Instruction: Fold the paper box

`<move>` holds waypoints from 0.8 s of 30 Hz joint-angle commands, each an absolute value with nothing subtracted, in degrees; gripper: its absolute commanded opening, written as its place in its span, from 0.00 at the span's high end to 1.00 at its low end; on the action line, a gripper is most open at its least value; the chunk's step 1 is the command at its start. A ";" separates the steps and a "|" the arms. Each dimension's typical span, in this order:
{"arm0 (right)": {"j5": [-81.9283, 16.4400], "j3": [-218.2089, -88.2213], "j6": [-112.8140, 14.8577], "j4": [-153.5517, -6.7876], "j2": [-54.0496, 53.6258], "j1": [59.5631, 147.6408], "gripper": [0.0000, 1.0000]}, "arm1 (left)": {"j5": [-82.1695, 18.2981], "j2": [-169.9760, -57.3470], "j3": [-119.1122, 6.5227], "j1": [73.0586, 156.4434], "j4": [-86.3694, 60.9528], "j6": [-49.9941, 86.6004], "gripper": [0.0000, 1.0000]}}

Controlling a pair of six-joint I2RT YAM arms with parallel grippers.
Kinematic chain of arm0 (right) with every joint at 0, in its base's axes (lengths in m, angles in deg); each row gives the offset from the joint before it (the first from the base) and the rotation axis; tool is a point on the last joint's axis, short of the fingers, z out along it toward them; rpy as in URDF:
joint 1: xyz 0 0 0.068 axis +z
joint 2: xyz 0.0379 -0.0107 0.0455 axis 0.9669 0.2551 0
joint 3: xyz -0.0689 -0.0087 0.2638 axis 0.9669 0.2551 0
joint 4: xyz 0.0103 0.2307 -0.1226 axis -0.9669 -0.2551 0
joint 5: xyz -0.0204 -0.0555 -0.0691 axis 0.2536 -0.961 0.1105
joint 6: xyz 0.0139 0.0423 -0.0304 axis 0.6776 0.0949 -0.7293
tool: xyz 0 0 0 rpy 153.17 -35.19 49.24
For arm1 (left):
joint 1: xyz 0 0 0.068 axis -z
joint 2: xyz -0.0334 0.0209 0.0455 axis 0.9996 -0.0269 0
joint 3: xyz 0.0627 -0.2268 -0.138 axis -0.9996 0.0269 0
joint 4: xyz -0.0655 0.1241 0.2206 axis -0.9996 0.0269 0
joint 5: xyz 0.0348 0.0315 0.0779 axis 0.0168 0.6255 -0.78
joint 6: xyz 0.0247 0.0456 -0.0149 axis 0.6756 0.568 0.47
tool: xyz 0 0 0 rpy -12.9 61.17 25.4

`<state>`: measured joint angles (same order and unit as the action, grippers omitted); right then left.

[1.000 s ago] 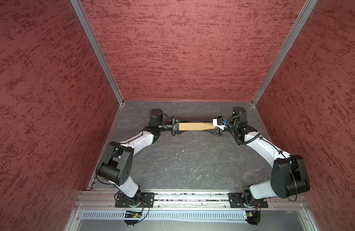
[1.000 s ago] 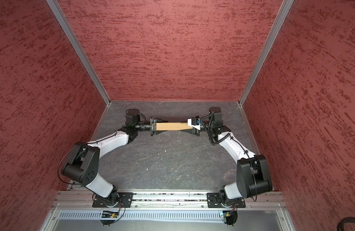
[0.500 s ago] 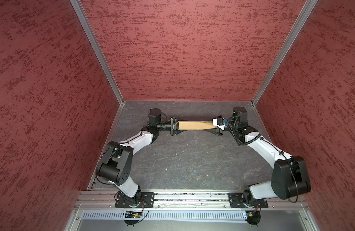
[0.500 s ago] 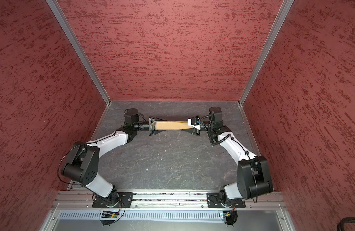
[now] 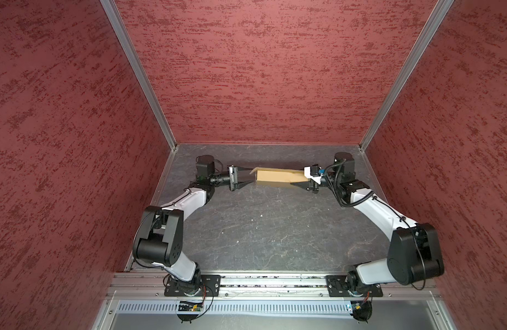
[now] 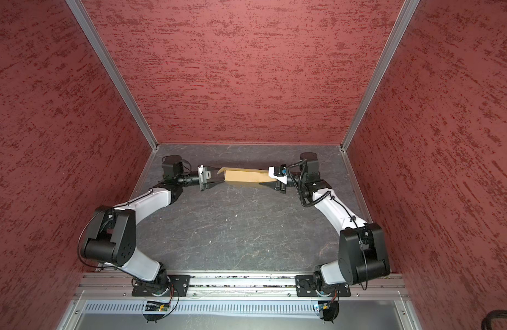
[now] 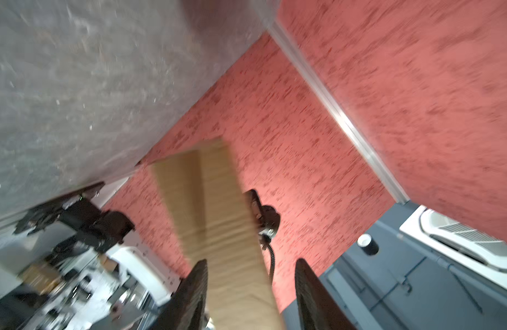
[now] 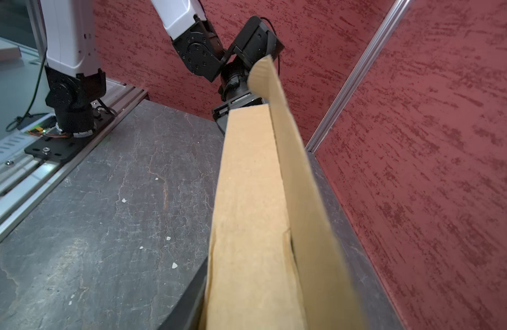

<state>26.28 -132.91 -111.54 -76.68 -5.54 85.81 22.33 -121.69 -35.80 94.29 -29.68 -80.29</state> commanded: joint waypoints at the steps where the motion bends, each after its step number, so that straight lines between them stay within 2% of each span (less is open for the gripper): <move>1: 28.10 -132.50 -106.45 -74.66 -5.78 85.07 0.70 | 19.16 -119.50 -34.80 88.88 -25.48 -77.21 0.49; 9: 28.44 -132.22 -100.60 -71.09 -3.30 85.74 0.71 | 18.30 -121.87 -35.52 83.56 -18.40 -63.18 0.48; 21: 25.73 -131.25 -90.34 -67.62 -1.43 89.85 0.69 | 13.08 -122.98 -39.71 82.83 -5.31 -38.33 0.48; 24: 25.10 -131.54 -88.90 -67.42 -0.86 90.99 0.69 | 10.84 -121.09 -38.67 82.88 -2.68 -32.92 0.52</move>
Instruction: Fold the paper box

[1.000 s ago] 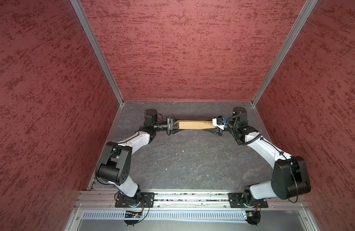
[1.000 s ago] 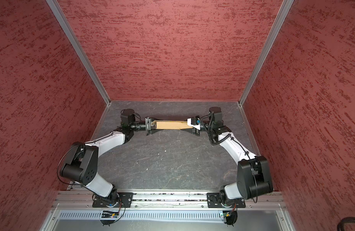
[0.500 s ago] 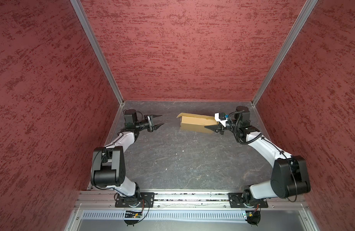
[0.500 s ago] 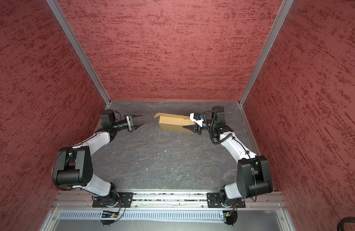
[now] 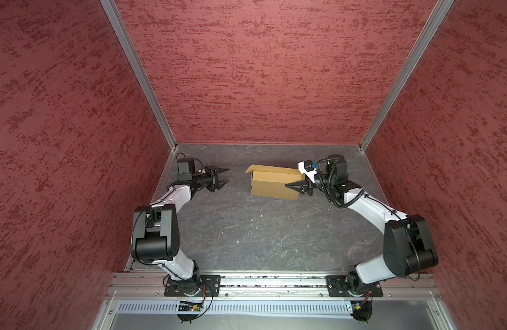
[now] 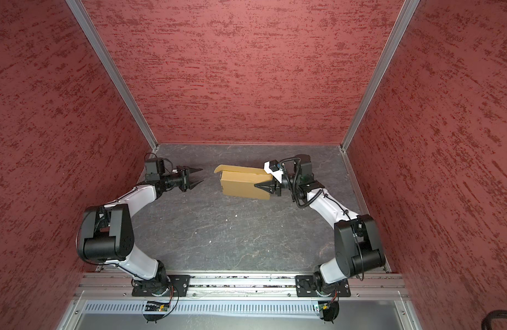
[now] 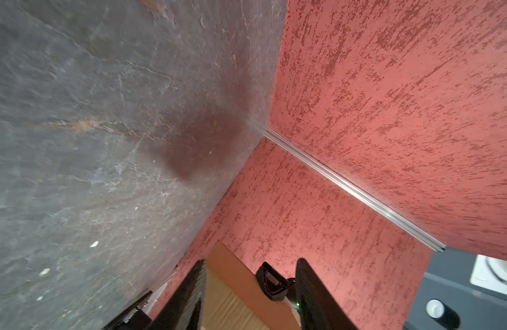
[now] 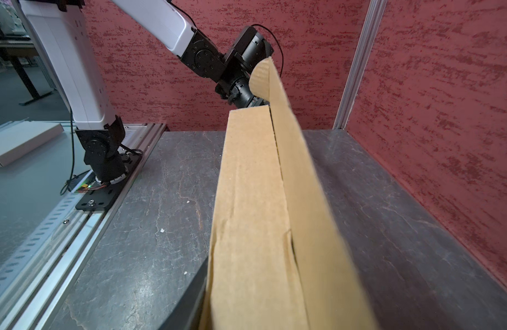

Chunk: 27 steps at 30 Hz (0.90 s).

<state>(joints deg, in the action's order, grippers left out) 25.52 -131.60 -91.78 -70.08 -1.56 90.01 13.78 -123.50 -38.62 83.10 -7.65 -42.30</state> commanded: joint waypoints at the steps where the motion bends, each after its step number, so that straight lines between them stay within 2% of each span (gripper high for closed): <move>1: 24.50 -131.53 -88.51 -67.24 -0.68 91.45 0.69 | 10.11 -120.23 -38.19 82.92 -2.45 -31.21 0.55; 12: 19.75 -130.08 -83.63 -62.42 2.85 96.34 0.69 | -6.17 -105.63 -33.26 82.89 -2.44 -8.79 0.62; 19: 16.74 -129.50 -83.92 -62.38 4.12 98.00 0.69 | -9.26 -94.14 -32.61 83.82 0.05 6.18 0.52; 27: 15.32 -129.01 -85.53 -62.14 6.63 99.43 0.70 | -7.86 -93.00 -34.93 88.17 5.62 16.33 0.50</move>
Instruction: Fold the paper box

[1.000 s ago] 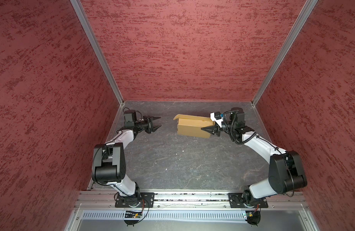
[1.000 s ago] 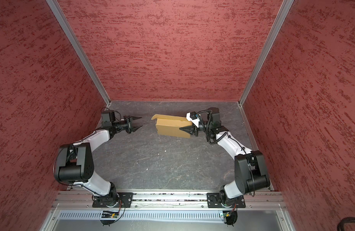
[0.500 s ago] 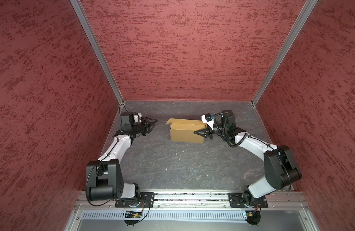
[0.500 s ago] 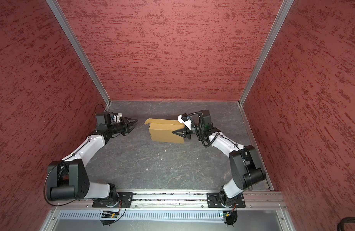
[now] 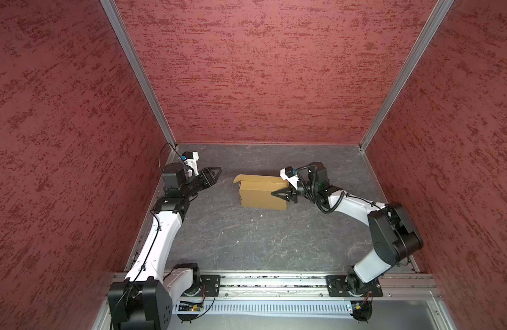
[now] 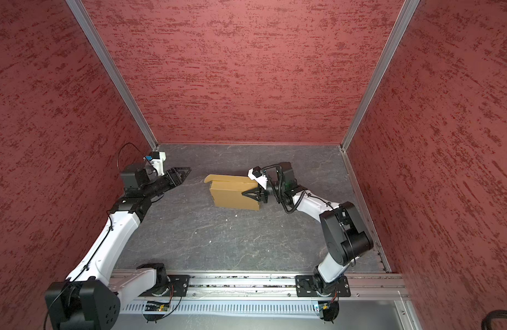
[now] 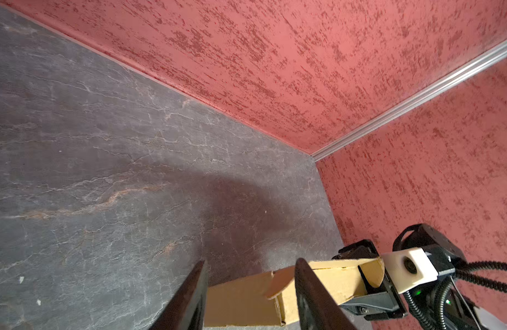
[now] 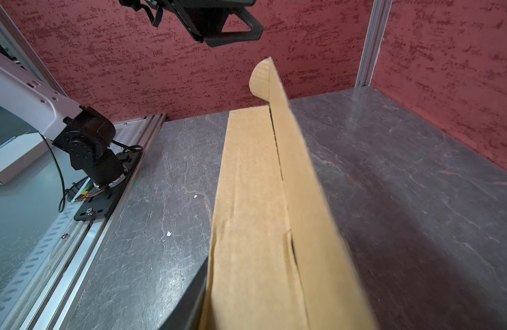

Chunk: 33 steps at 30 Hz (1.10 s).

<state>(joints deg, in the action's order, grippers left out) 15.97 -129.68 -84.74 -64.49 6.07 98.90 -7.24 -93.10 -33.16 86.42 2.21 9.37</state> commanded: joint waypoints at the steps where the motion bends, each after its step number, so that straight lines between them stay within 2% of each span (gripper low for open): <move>1: 15.24 -128.86 -85.73 -61.95 6.99 99.56 0.70 | -8.37 -93.19 -35.40 89.16 6.55 18.13 0.50; 7: 14.08 -127.61 -87.50 -61.26 8.85 100.09 0.70 | -11.72 -95.40 -38.52 94.55 14.50 25.79 0.52; 20: 12.08 -123.28 -85.94 -52.74 11.39 100.84 0.71 | -11.69 -101.25 -42.26 99.53 20.27 29.93 0.54; 33: 11.17 -120.52 -85.38 -49.69 11.12 101.06 0.71 | -23.95 -106.16 -46.06 105.39 23.47 33.78 0.61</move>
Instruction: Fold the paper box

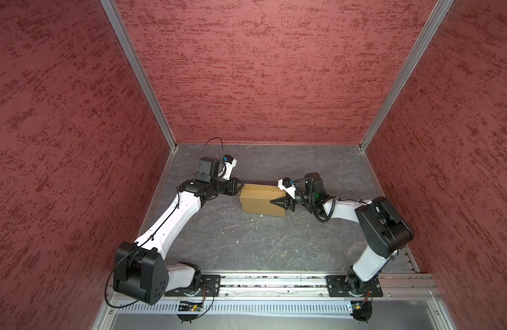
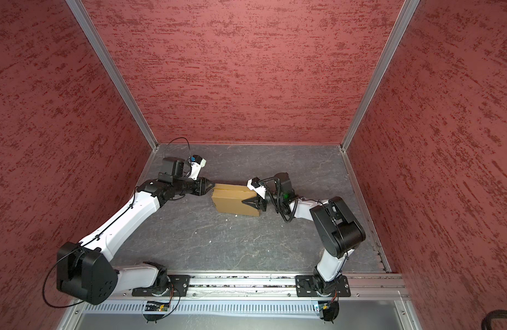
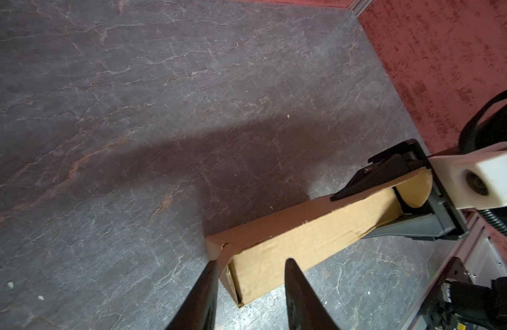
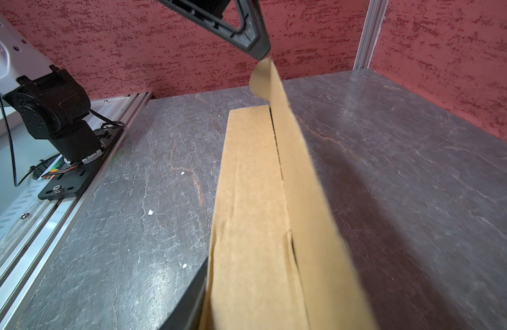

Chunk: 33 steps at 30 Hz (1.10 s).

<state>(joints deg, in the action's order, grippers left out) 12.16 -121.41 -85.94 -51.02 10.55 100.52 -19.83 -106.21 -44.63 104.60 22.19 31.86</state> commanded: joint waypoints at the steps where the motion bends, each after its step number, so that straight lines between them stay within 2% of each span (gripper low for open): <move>1: 11.17 -120.46 -85.39 -49.64 11.04 101.06 0.71 | -24.69 -106.14 -45.99 105.61 23.49 33.94 0.61; 11: 11.15 -120.43 -85.31 -49.65 11.12 101.05 0.71 | -27.95 -106.67 -44.88 106.56 21.55 35.53 0.63; 18: 10.80 -120.65 -85.20 -49.98 11.22 101.06 0.71 | -26.65 -107.69 -45.21 106.78 21.48 35.19 0.71; 33: 10.11 -120.95 -85.88 -51.65 10.94 101.06 0.72 | -25.63 -109.25 -45.52 106.85 21.54 34.67 0.78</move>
